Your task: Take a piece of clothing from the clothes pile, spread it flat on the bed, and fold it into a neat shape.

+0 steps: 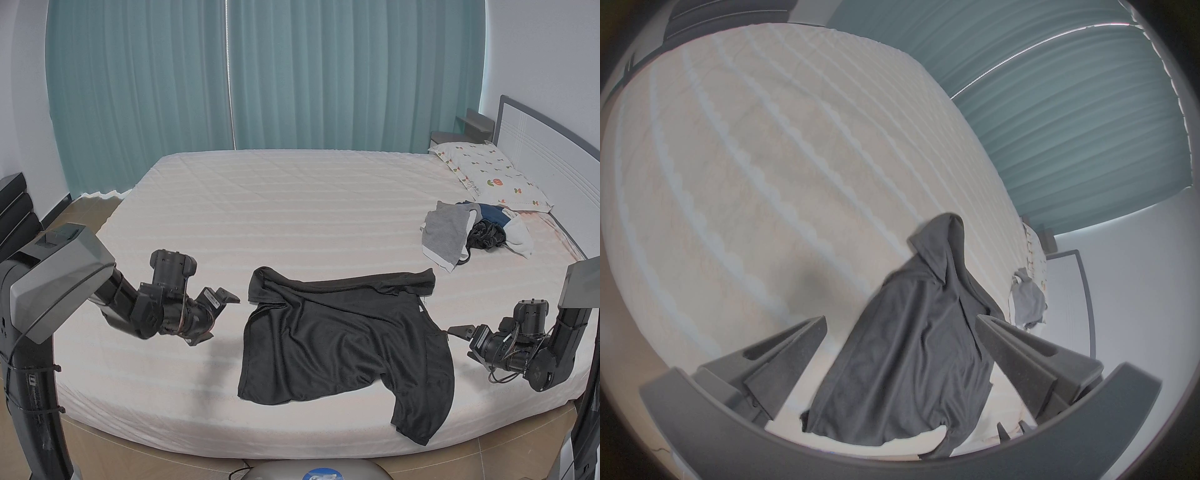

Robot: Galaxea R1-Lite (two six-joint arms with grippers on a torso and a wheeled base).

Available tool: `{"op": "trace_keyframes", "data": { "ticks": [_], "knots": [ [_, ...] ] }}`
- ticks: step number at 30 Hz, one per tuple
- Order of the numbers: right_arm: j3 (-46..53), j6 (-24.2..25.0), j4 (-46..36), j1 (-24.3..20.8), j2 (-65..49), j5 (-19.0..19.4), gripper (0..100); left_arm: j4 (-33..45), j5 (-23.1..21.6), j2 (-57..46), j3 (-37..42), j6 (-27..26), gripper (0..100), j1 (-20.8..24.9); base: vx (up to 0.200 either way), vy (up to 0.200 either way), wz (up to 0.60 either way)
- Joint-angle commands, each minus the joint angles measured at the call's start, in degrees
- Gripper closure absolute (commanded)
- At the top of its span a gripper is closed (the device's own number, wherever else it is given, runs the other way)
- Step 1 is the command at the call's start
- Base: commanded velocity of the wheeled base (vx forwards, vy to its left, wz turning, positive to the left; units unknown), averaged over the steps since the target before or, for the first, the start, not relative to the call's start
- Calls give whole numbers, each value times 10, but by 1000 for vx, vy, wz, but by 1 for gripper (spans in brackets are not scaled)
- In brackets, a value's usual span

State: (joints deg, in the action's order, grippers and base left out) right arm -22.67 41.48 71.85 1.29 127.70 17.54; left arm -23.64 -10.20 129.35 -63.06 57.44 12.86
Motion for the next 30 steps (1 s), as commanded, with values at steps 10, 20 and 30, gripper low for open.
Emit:
{"op": "trace_keyframes", "data": {
  "ticks": [10, 20, 30],
  "knots": [
    [76, -8, 47, 3, 32, 34, 0, -228, 6, -48, 232, 47, 0, 74, 0, 0, 0],
    [87, -4, 86, 1, 38, 35, 0, -229, 6, -38, 231, 46, 0, 74, -120, 0, 0],
    [84, -2, 88, 0, 37, 36, 0, -229, 6, -36, 214, 61, 0, 74, 0, -40, 0]
  ]
}}
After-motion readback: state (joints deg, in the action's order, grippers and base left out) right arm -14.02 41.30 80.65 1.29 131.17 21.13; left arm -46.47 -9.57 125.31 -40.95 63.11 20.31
